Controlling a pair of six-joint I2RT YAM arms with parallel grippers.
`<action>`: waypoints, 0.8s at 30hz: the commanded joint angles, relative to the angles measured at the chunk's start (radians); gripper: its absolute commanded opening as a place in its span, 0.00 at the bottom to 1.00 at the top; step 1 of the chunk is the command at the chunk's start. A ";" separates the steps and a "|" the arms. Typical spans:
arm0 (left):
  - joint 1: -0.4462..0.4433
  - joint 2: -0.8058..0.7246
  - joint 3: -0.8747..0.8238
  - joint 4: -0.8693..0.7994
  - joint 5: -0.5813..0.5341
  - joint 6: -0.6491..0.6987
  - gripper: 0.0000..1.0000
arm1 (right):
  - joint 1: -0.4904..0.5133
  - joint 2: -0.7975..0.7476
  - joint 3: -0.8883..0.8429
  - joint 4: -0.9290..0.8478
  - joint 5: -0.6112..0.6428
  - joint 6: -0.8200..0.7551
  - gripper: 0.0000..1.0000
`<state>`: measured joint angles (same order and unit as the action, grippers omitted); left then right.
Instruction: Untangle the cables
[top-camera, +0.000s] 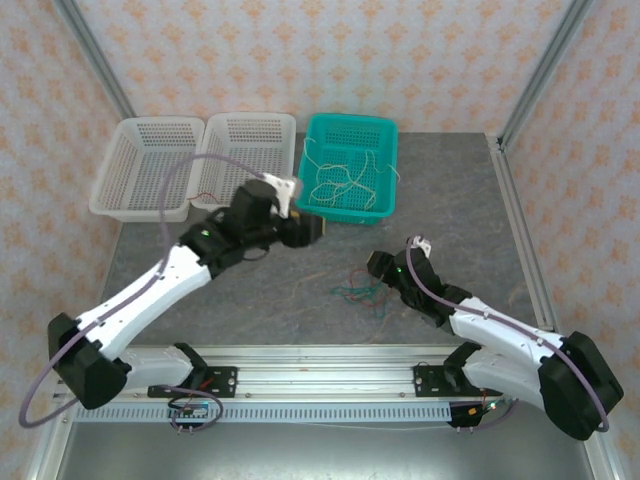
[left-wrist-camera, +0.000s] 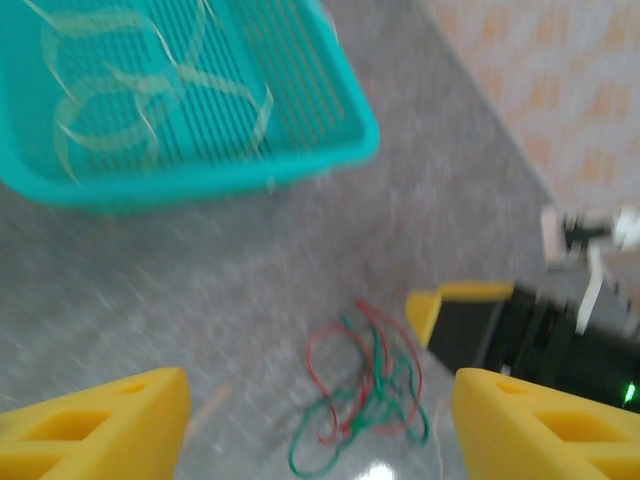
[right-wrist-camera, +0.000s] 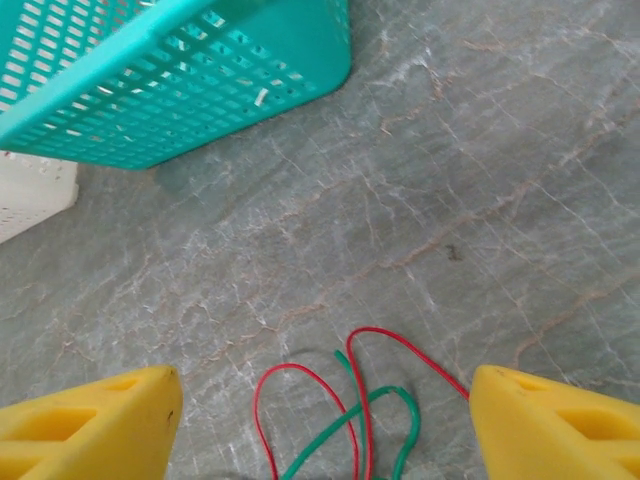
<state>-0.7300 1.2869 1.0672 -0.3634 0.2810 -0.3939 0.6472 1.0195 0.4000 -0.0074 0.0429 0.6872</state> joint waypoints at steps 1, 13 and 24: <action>-0.087 0.057 -0.033 0.156 0.003 -0.068 0.70 | -0.001 0.018 0.039 -0.147 0.042 0.048 0.77; -0.183 0.306 -0.089 0.152 -0.117 -0.171 0.69 | 0.000 0.081 0.072 -0.316 -0.205 0.133 0.59; -0.181 0.350 -0.108 0.153 -0.170 -0.223 0.67 | 0.009 0.316 0.197 -0.387 -0.335 0.076 0.44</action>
<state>-0.9146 1.6215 0.9684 -0.2119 0.1646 -0.5850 0.6502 1.2869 0.5583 -0.3302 -0.2810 0.7876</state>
